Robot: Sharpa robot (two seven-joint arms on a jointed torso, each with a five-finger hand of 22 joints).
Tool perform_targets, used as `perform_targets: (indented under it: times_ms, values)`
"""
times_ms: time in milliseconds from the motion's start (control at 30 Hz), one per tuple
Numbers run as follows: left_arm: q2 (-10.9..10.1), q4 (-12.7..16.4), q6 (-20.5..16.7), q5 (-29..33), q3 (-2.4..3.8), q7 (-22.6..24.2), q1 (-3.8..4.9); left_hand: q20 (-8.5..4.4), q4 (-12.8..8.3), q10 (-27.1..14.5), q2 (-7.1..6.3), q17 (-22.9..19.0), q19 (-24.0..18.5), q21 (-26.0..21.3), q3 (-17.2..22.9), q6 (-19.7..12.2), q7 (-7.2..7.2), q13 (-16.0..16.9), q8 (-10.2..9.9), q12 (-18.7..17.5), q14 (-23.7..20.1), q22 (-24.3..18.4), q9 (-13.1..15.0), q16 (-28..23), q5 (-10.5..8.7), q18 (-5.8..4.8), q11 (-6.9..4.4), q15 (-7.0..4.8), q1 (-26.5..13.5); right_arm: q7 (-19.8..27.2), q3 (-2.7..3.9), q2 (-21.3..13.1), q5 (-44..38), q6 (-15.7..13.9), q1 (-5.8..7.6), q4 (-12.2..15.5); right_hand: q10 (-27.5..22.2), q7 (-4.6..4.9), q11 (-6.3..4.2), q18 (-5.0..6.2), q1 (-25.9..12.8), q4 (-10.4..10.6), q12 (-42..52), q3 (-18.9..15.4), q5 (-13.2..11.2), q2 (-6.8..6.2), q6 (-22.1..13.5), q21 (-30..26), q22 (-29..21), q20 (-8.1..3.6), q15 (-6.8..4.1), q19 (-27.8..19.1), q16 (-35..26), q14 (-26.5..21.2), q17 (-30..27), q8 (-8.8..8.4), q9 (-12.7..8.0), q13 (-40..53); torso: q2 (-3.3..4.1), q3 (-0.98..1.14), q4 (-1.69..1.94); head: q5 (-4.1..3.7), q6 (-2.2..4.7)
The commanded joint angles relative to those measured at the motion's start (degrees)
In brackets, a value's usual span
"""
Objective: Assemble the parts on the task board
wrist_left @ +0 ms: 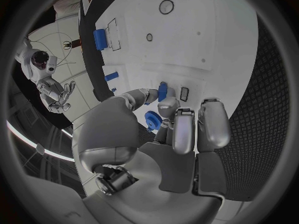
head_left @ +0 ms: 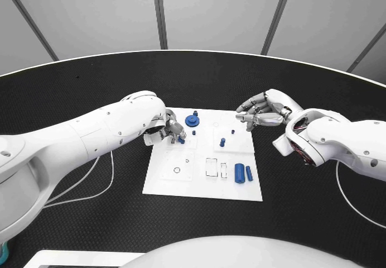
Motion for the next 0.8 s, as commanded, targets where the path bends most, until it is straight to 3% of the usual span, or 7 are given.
perform_targets:
  times_ms: [33, 533, 800]
  values:
    - [0.1, 0.0, -0.1, 0.0, 0.00, -0.1, 0.00, -0.33, -7.0, 0.2, 0.45, 1.4, 0.0, 0.4, 6.7, 1.3, -0.81, 0.0, 0.1, 0.2, 2.7, 0.1, 0.1, 0.3, 0.30, -0.77, -0.06, -0.50, 0.9, 0.0, 0.00, 0.0, 0.0, 0.0, 0.00, 0.0, -0.5, -0.05, 0.01, 0.17, -0.2, 0.2, 0.3, 0.1, 0.3, -0.08, -0.3, 0.0, -0.1, 0.06, 0.06, 0.0, 0.0, -0.4, 0.1, 0.04, 0.0, 0.1, 0.04, -0.01, -0.06, 0.03, 0.02]
    - [0.4, 0.0, 1.8, -0.8, -0.01, -0.9, 0.00, -0.37, -7.0, 0.4, 0.25, 1.4, 0.0, 0.4, 6.7, 1.4, -0.90, 0.0, 0.2, 0.3, 2.7, 0.2, 0.3, 0.3, 0.75, -0.79, -0.14, -0.55, 0.7, -0.1, 0.00, 0.0, 0.0, 0.1, 0.00, 0.0, -0.5, -0.05, 0.01, 0.17, -0.2, 0.2, 0.3, 0.1, 0.4, -0.08, -0.3, 0.0, -0.1, 0.06, 0.05, 0.0, 0.0, -0.4, 0.2, 0.04, 0.0, 0.2, -0.01, -0.02, -0.01, -0.07, -0.27]
    - [0.5, 0.1, 1.0, -0.9, -0.01, -1.0, 0.00, -0.40, -7.0, 0.4, 0.15, 1.5, 0.0, 0.4, 6.7, 1.5, -0.95, -0.1, 0.2, 0.3, 2.7, 0.1, 0.4, 0.3, 0.96, -0.76, -0.17, -0.58, 0.7, -0.1, 0.00, 0.1, 0.0, 0.2, 0.00, 0.0, -0.6, -0.05, 0.01, 0.17, -0.1, 0.2, 0.3, 0.1, 0.5, -0.09, -0.3, 0.0, -0.1, 0.05, 0.05, 0.0, 0.0, -0.4, 0.2, 0.05, 0.0, 0.2, -0.02, -0.04, -0.02, -0.10, -0.24]
